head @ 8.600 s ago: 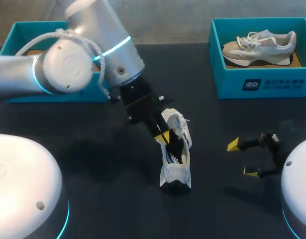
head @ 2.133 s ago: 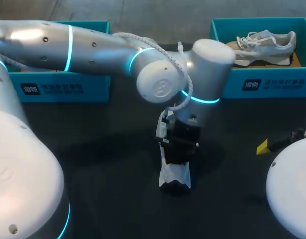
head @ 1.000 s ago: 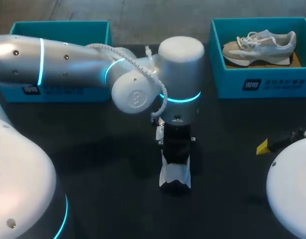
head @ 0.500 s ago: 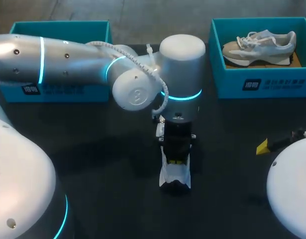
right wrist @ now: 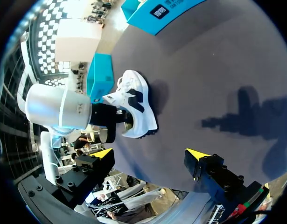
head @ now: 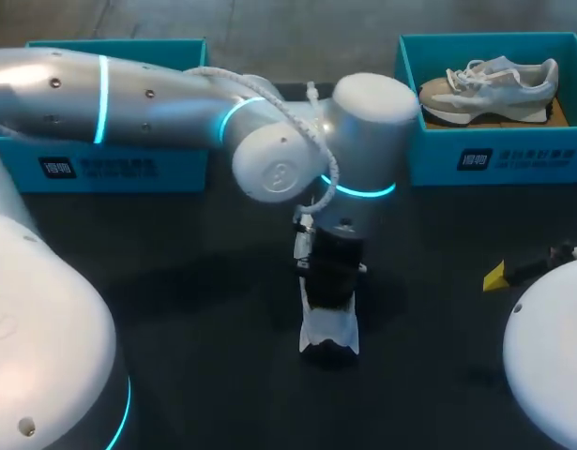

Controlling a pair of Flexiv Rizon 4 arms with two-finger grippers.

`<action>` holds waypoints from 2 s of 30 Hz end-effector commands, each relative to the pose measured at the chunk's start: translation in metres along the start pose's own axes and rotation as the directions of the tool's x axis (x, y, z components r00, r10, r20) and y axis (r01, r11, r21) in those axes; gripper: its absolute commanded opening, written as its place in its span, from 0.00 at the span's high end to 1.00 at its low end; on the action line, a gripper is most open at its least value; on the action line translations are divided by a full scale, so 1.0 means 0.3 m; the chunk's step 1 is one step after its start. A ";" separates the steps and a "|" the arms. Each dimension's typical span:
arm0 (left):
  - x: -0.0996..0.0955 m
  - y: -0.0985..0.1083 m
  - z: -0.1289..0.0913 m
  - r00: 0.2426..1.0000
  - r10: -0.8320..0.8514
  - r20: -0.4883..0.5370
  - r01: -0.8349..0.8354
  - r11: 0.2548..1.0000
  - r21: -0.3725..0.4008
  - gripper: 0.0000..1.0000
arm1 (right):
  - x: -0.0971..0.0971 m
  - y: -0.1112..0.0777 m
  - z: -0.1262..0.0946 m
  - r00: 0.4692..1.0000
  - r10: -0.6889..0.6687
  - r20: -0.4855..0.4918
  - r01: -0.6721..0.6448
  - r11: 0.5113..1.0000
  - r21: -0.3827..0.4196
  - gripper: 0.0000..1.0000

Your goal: Take the shoe out of the shoebox, open the shoe tongue, remove and reinsert the insole, then place the shoe into the shoebox

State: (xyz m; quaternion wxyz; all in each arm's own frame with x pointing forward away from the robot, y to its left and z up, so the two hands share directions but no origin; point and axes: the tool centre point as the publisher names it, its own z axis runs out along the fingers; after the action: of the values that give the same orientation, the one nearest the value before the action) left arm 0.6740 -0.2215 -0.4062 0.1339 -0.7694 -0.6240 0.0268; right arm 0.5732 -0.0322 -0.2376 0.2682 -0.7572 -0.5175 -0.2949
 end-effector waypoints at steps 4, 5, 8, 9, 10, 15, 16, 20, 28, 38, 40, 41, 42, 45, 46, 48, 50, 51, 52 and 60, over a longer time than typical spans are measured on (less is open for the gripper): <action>-0.050 0.018 0.074 0.999 -0.024 -0.036 0.025 0.999 0.023 1.00 | 0.002 -0.022 -0.011 1.000 0.002 0.005 -0.002 1.000 -0.009 0.00; -0.050 0.017 0.075 0.999 -0.026 -0.035 0.027 0.999 0.024 1.00 | 0.002 -0.022 -0.011 1.000 0.002 0.005 -0.002 1.000 -0.009 0.00; -0.043 0.016 0.062 0.999 -0.033 -0.024 0.034 0.999 0.021 1.00 | 0.002 -0.022 -0.011 1.000 0.002 0.005 -0.002 1.000 -0.009 0.00; -0.039 0.015 0.051 0.999 -0.035 -0.017 0.035 0.999 0.017 1.00 | 0.002 -0.022 -0.011 1.000 0.002 0.005 -0.002 1.000 -0.009 0.00; -0.034 0.014 0.037 0.999 -0.039 -0.005 0.039 0.999 0.009 1.00 | 0.002 -0.022 -0.011 1.000 0.002 0.005 -0.002 1.000 -0.009 0.00; -0.016 0.016 -0.030 0.996 -0.059 0.064 0.060 0.998 -0.025 1.00 | 0.002 -0.022 -0.011 1.000 0.002 0.005 -0.002 1.000 -0.009 0.00; -0.015 0.015 -0.042 0.995 -0.062 0.082 0.065 0.997 -0.031 1.00 | 0.002 -0.022 -0.011 1.000 0.002 0.005 -0.002 1.000 -0.009 0.00; -0.024 0.014 -0.065 0.992 -0.063 0.112 0.070 0.996 -0.061 1.00 | 0.002 -0.022 -0.011 1.000 0.002 0.005 -0.002 1.000 -0.009 0.00; -0.066 0.028 -0.029 0.987 -0.069 0.145 0.079 0.995 -0.065 1.00 | 0.002 -0.022 -0.011 1.000 0.002 0.005 -0.002 1.000 -0.009 0.00; -0.079 0.027 0.020 0.989 -0.073 0.129 0.078 0.996 -0.038 1.00 | 0.002 -0.022 -0.011 1.000 0.002 0.005 -0.002 1.000 -0.009 0.00; -0.066 0.024 0.002 0.988 -0.074 0.132 0.080 0.996 -0.038 1.00 | 0.002 -0.022 -0.011 1.000 0.002 0.005 -0.002 1.000 -0.009 0.00; -0.060 0.023 -0.009 0.988 -0.074 0.135 0.081 0.996 -0.040 1.00 | 0.002 -0.022 -0.011 1.000 0.002 0.005 -0.002 1.000 -0.009 0.00; -0.052 0.019 -0.026 0.987 -0.076 0.138 0.083 0.996 -0.045 1.00 | 0.002 -0.022 -0.011 1.000 0.002 0.005 -0.002 1.000 -0.009 0.00; -0.036 0.011 -0.064 0.986 -0.075 0.150 0.084 0.995 -0.057 1.00 | 0.002 -0.022 -0.011 1.000 0.002 0.005 -0.002 1.000 -0.009 0.00; -0.032 0.009 -0.075 0.985 -0.074 0.154 0.084 0.995 -0.060 1.00 | 0.002 -0.022 -0.011 1.000 0.002 0.005 -0.002 1.000 -0.009 0.00; -0.027 0.005 -0.095 0.984 -0.071 0.161 0.084 0.994 -0.073 1.00 | 0.002 -0.022 -0.011 1.000 0.002 0.005 -0.002 1.000 -0.009 0.00; -0.023 -0.001 -0.113 0.983 -0.068 0.168 0.083 0.993 -0.083 1.00 | 0.002 -0.022 -0.011 1.000 0.002 0.005 -0.002 1.000 -0.009 0.00; -0.022 -0.004 -0.121 0.983 -0.067 0.171 0.083 0.993 -0.087 1.00 | 0.002 -0.022 -0.011 1.000 0.002 0.005 -0.002 1.000 -0.009 0.00; -0.021 -0.005 -0.128 0.983 -0.066 0.172 0.083 0.993 -0.090 1.00 | 0.002 -0.022 -0.011 1.000 0.002 0.005 -0.002 1.000 -0.009 0.00; -0.012 -0.014 -0.183 0.981 -0.063 0.185 0.083 0.991 -0.105 1.00 | 0.002 -0.022 -0.011 1.000 0.002 0.005 -0.002 1.000 -0.009 0.00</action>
State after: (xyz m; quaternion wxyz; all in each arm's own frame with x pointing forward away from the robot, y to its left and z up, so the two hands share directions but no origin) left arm 0.6809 -0.2398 -0.3612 0.0375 -0.7460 -0.6624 0.0578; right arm 0.5733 -0.0323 -0.2376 0.2683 -0.7572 -0.5176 -0.2946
